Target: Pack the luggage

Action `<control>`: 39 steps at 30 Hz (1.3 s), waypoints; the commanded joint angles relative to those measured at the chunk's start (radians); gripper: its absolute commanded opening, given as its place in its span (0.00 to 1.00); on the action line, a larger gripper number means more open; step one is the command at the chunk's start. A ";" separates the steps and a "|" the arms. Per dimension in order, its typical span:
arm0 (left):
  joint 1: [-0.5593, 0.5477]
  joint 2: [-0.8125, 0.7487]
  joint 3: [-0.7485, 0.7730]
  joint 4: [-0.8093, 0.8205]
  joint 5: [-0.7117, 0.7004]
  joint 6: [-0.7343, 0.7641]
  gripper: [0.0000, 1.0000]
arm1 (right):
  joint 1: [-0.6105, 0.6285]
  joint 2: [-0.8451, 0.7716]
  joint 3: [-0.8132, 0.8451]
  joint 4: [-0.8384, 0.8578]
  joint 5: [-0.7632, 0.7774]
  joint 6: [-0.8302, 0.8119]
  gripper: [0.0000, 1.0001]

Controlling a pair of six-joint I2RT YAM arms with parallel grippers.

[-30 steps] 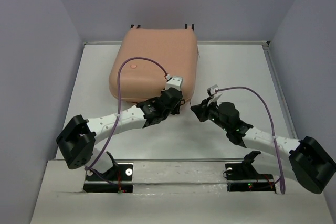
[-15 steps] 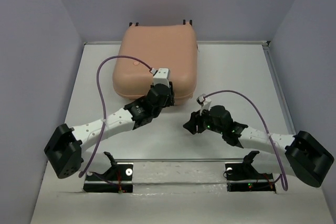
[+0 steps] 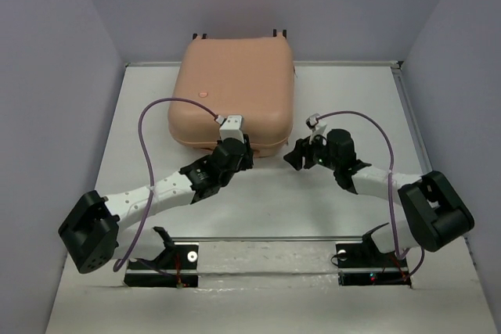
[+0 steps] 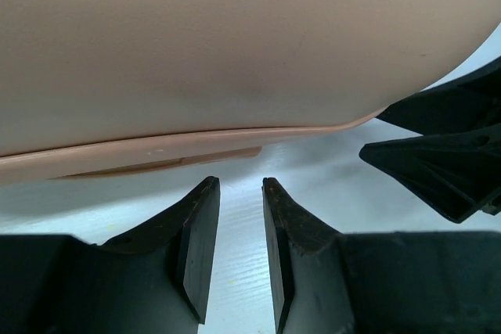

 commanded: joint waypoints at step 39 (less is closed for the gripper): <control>0.010 0.226 0.247 0.163 -0.065 0.128 0.40 | 0.137 0.086 -0.068 0.477 0.078 0.101 0.07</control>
